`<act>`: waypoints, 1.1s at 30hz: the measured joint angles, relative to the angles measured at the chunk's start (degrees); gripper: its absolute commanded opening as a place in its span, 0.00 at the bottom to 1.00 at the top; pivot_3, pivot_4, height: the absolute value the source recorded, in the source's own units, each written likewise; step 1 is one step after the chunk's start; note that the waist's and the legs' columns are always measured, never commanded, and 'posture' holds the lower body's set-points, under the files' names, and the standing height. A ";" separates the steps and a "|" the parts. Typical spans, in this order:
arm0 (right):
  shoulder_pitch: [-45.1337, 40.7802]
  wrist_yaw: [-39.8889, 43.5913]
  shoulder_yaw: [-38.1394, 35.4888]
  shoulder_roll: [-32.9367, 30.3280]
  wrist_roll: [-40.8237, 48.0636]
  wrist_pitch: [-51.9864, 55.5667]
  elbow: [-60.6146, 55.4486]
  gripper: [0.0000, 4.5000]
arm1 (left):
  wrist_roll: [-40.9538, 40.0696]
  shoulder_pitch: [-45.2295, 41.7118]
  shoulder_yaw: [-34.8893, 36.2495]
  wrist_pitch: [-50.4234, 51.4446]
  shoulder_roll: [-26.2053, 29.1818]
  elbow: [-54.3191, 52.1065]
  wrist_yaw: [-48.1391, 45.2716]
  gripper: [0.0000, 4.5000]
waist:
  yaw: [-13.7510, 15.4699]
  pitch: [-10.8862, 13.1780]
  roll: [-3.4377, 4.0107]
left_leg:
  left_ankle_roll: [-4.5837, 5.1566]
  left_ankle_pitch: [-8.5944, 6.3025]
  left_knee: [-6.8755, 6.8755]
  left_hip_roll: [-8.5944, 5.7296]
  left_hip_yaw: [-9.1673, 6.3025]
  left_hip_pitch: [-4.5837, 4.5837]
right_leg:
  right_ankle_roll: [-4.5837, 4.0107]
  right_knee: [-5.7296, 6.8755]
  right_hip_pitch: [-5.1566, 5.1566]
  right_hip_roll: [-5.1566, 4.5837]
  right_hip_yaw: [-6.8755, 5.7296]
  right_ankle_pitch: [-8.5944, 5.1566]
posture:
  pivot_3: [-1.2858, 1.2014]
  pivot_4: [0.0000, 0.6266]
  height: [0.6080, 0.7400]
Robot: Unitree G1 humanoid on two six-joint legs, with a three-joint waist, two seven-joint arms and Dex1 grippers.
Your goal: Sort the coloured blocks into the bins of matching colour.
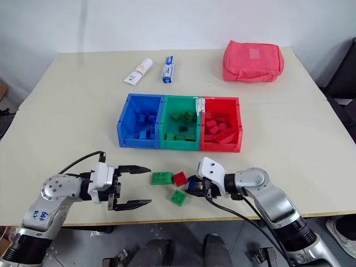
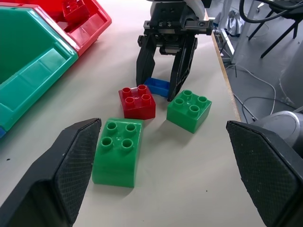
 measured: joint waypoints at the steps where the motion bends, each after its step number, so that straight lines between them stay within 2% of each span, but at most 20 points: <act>1: -0.27 0.06 -0.23 -0.03 0.04 -0.10 0.36 0.32 | 0.00 0.16 0.19 0.00 0.00 -0.02 0.29 1.00 | 0.00 0.00 0.00 | 0.00 0.00 0.00 0.00 0.00 0.00 | 0.00 0.00 0.00 0.00 0.00 0.00 | 0.52 0.24 1.00; 5: -1.75 1.48 -4.99 -0.50 3.10 0.14 1.51 0.32 | -0.55 1.39 2.12 0.44 -1.00 -0.71 3.10 1.00 | 0.06 0.00 0.00 | 0.00 0.00 -0.01 -0.01 0.00 0.00 | 0.00 -0.01 0.00 0.00 0.00 0.00 | 0.52 0.24 1.00; 9: -7.43 2.44 -11.15 0.06 10.31 4.74 1.34 0.32 | -2.57 4.00 6.76 1.23 -2.53 -2.04 7.29 1.00 | -0.33 0.00 0.00 | -0.02 0.00 -0.03 0.08 0.03 0.01 | 0.00 0.02 -0.03 0.05 0.01 0.00 | 0.52 0.24 1.00; 11: -11.71 0.66 -12.74 3.94 12.72 6.67 1.76 0.32 | -2.76 6.80 9.12 1.24 -2.82 -1.85 8.54 1.00 | -0.72 0.00 0.00 | -0.08 0.02 -0.07 0.14 0.04 0.01 | -0.04 0.07 -0.07 0.10 0.02 0.00 | 0.52 0.24 1.00; 14: -18.78 -2.70 -11.37 11.75 14.12 7.90 4.16 0.32 | -3.63 9.21 11.64 1.59 -4.97 -2.07 11.56 1.00 | -0.94 0.00 0.00 | -0.12 0.03 -0.04 0.16 0.02 0.01 | -0.08 0.17 -0.12 0.11 0.03 0.01 | 0.52 0.24 1.00; 16: -25.94 -5.93 -7.97 18.34 10.61 5.63 11.00 0.32 | -3.61 12.00 14.31 1.26 -5.90 -2.71 13.92 1.00 | -1.40 0.00 -0.01 | -0.11 0.03 -0.01 0.08 0.05 0.01 | -0.08 0.31 -0.19 0.09 0.02 0.01 | 0.52 0.24 1.00; 19: -33.34 -8.78 -4.16 24.31 5.33 0.16 20.83 0.32 | -3.45 13.82 15.72 0.48 -7.05 -4.11 16.23 1.00 | -1.54 0.00 -0.01 | -0.10 0.04 -0.02 0.01 0.05 0.01 | -0.09 0.46 -0.28 0.03 -0.01 0.01 | 0.52 0.24 1.00; 25: -40.79 -12.08 -0.28 29.74 -3.58 -9.75 39.54 0.32 | -2.74 15.02 17.03 -0.74 -8.40 -4.51 18.74 1.00 | -1.53 -0.03 -0.05 | -0.01 0.03 0.02 -0.18 -0.03 0.01 | -0.12 0.65 -0.28 0.01 -0.09 0.02 | 0.52 0.24 1.00; 29: -42.42 -13.33 -0.88 31.57 -5.09 -12.83 47.50 0.62 | -3.49 14.33 17.12 -0.23 -9.12 -4.97 20.10 1.00 | -1.63 -0.03 -0.05 | -0.05 0.03 -0.02 -0.09 -0.04 0.01 | -0.12 0.83 -0.33 0.02 -0.09 0.02 | 0.52 0.24 1.00; 33: -42.32 -11.94 -2.39 31.25 -5.00 -14.57 46.64 0.93 | -3.70 13.00 17.12 0.19 -8.77 -5.72 20.35 1.00 | -1.70 -0.03 -0.05 | -0.07 0.03 -0.01 -0.07 -0.02 0.01 | -0.12 0.83 -0.34 0.04 -0.10 0.01 | 0.52 0.24 1.00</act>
